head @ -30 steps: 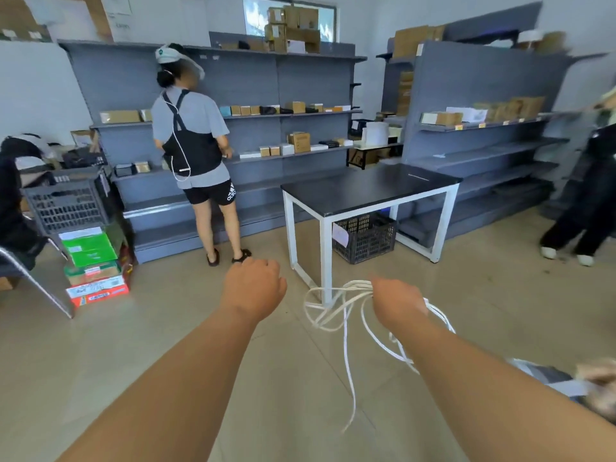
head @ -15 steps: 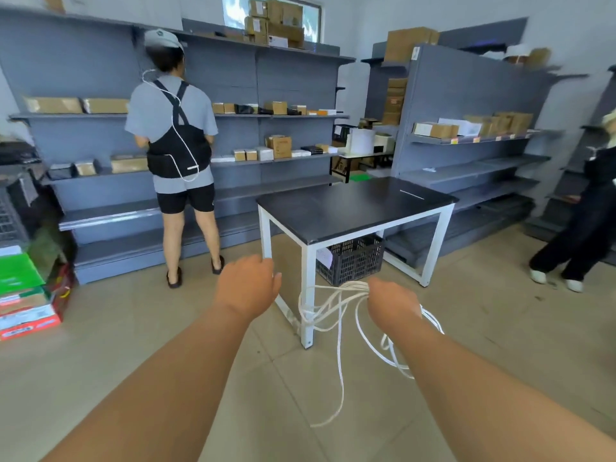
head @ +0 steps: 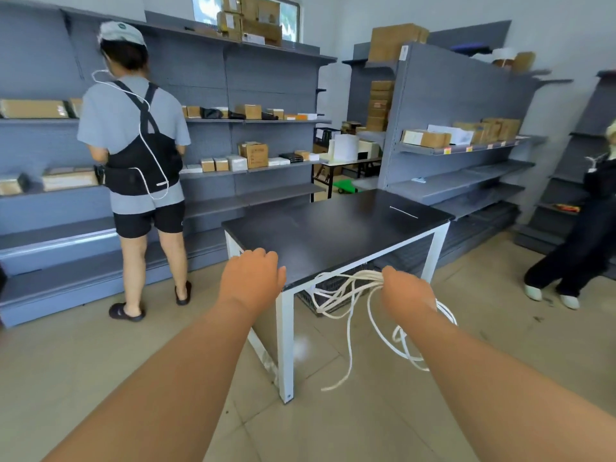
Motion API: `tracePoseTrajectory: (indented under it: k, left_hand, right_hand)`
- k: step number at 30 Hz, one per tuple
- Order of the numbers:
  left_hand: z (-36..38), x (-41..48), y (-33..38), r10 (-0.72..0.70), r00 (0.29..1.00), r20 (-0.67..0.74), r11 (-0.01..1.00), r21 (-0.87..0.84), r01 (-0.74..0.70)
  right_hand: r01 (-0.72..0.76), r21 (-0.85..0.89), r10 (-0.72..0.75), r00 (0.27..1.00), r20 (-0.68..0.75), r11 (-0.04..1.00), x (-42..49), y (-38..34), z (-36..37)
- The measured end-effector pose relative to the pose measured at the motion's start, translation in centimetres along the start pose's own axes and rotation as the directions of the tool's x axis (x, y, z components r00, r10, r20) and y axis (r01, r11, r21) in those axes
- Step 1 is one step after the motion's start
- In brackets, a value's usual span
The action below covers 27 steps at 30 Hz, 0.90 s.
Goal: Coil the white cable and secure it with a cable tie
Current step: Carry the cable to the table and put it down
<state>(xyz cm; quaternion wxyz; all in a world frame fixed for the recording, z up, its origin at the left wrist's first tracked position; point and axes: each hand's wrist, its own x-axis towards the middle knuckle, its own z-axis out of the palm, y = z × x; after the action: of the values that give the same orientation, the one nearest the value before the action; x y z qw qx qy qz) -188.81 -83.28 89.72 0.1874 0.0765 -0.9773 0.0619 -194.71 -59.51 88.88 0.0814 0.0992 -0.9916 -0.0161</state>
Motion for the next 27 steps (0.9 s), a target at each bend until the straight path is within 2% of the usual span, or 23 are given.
tracePoseTrajectory:
  k: [10,19,23,27]
  left_hand:
    - [7.3,19.0,-1.1,0.083,0.994,-0.064,0.997,0.004,-0.083]
    - [10.0,37.0,-5.4,0.127,0.980,-0.150,0.991,-0.019,-0.131]
    - [10.8,42.2,-7.4,0.095,0.976,-0.194,0.994,-0.028,-0.102]
    - [12.2,46.3,-10.1,0.007,0.976,-0.216,1.000,-0.026,-0.013]
  right_hand:
    - [-0.120,-0.021,0.117,0.987,-0.112,0.993,18.3,0.1,0.7]
    - [-0.150,0.114,0.174,0.953,-0.248,0.982,35.1,-2.3,-3.6]
    - [-0.091,0.170,0.137,0.948,-0.287,0.981,41.5,-4.5,-5.2]
    - [0.019,0.270,0.071,0.945,-0.320,0.963,48.5,-7.8,-5.8]
